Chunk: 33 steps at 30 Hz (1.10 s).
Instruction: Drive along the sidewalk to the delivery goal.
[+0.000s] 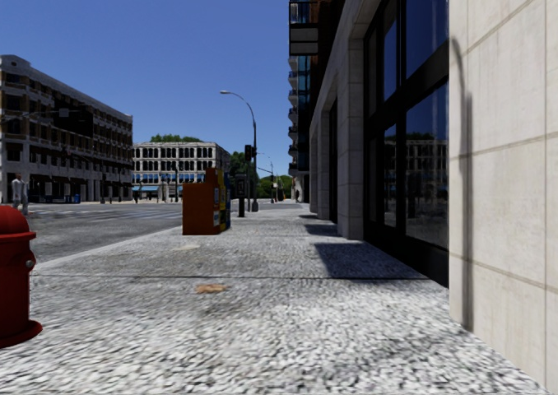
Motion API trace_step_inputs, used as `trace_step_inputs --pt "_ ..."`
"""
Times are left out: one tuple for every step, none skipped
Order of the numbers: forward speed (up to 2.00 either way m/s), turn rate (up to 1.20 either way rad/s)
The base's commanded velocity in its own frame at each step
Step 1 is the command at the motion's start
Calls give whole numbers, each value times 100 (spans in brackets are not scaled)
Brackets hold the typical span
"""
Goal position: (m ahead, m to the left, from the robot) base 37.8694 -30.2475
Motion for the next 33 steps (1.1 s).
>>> trace_step_inputs --pt "200 -23" --pt "200 -23" --pt "200 -24" --pt "200 -24" --pt "200 -24" --pt "200 -24" --pt "200 -24" --pt "200 -24" --pt "200 -24" --pt "200 -24" --pt "200 -24" --pt "200 -24" --pt "200 -24" --pt "200 -24" --pt "200 -24" --pt "200 -24" --pt "200 -22" --pt "200 -10" --pt "200 0" --pt "200 0" --pt "200 0" --pt "200 0" --pt "200 0" --pt "200 0" --pt "200 0" --pt "200 0" --pt "200 0" --pt "200 0" --pt "200 0" --pt "200 0" --pt "200 0" --pt "200 0" --pt "200 0"
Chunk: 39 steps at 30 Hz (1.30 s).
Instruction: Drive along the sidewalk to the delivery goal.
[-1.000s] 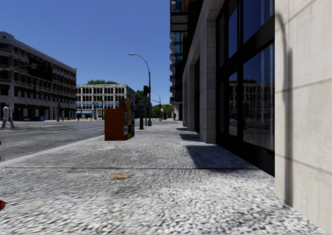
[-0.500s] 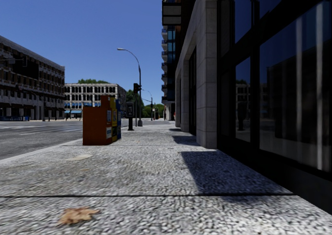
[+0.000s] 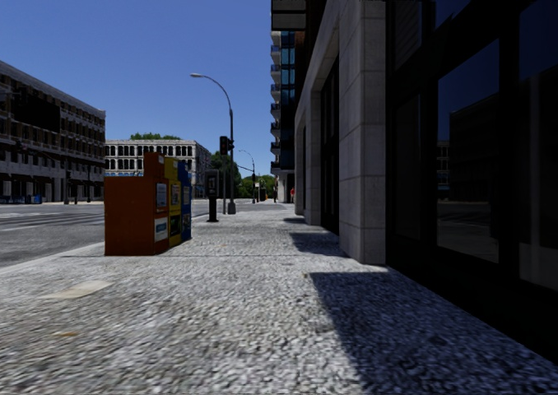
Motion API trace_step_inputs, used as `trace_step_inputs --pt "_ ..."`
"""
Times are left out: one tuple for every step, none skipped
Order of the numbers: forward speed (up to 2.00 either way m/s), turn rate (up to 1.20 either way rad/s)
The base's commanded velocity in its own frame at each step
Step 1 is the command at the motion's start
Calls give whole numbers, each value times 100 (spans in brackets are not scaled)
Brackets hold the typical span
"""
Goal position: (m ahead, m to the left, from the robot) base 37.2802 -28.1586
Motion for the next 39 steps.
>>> trace_step_inputs --pt "200 0" --pt "200 0" --pt "200 0" --pt "200 0" --pt "200 0" --pt "200 0" --pt "200 0" --pt "200 0" --pt "200 0" --pt "200 0" --pt "200 0" --pt "200 0" --pt "200 0" --pt "200 0" --pt "200 0" --pt "200 0" --pt "200 0" --pt "200 0" --pt "200 0" --pt "200 0" --pt "200 0" --pt "200 0" --pt "200 0" --pt "200 0" --pt "200 0" --pt "200 0" --pt "200 0" --pt "200 0" --pt "200 0" --pt "200 0" --pt "200 0" --pt "200 0" --pt "200 0" --pt "200 0" --pt "200 0" --pt "200 0" --pt "200 0" --pt "200 0" --pt "200 0"
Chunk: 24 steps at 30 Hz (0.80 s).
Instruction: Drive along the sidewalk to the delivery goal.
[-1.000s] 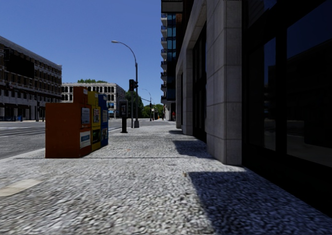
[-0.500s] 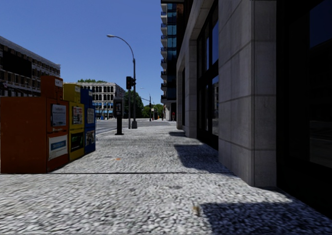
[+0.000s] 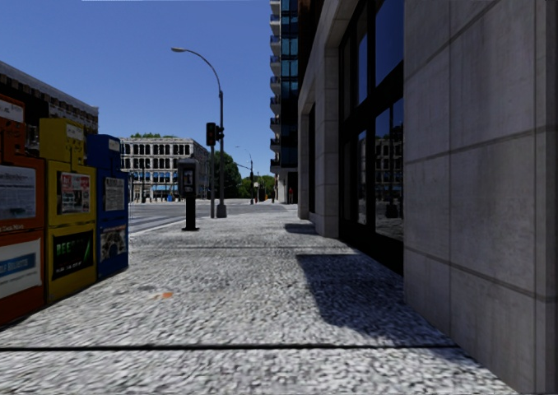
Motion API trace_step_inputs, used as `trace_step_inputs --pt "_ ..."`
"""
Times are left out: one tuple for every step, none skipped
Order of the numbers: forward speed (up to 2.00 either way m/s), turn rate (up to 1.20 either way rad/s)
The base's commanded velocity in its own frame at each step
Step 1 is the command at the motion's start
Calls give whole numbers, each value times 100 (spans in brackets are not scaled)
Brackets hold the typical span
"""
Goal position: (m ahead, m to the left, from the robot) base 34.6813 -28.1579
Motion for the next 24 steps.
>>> trace_step_inputs --pt "200 0" --pt "200 0" --pt "200 0" --pt "200 0" --pt "200 0" --pt "200 0" --pt "200 0" --pt "200 0" --pt "200 0" --pt "200 0" --pt "200 0" --pt "200 0" --pt "200 0" --pt "200 0" --pt "200 0" --pt "200 0" --pt "200 0" --pt "200 0" --pt "200 0" --pt "200 0" --pt "200 0" --pt "200 0" --pt "200 0" --pt "200 0"
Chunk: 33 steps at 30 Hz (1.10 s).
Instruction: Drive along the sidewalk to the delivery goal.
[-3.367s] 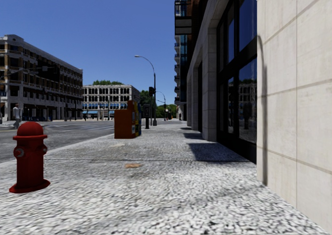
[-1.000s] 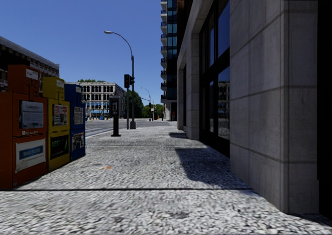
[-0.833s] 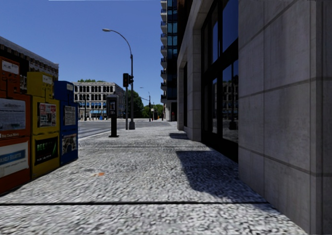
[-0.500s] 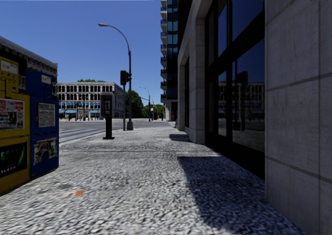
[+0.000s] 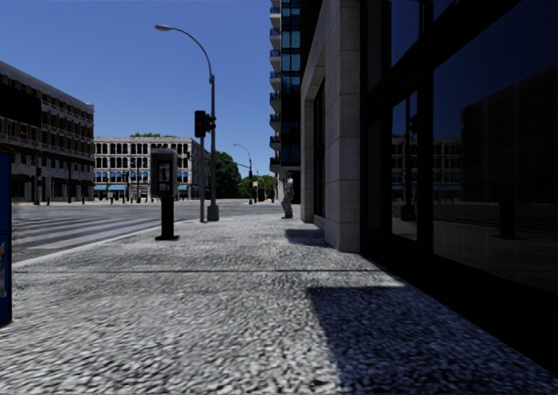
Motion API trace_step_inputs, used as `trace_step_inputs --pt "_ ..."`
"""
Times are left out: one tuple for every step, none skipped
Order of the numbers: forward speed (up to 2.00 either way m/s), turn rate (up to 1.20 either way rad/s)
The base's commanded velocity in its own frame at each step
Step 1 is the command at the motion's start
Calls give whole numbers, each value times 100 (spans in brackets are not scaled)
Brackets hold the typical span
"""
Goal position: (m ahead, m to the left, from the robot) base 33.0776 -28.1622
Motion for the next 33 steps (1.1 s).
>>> trace_step_inputs --pt "200 0" --pt "200 0" --pt "200 0" --pt "200 0" --pt "200 0" --pt "200 0" --pt "200 0" --pt "200 0" --pt "200 0" --pt "200 0" --pt "200 0" --pt "200 0" --pt "200 0" --pt "200 0" --pt "200 0" --pt "200 0" --pt "200 0" --pt "200 0" --pt "200 0" --pt "200 0" --pt "200 0" --pt "200 0" --pt "200 0" --pt "200 0" --pt "200 0" --pt "200 0" --pt "200 0" --pt "200 0" --pt "200 0" --pt "200 0" --pt "200 0" --pt "200 0" --pt "200 0"
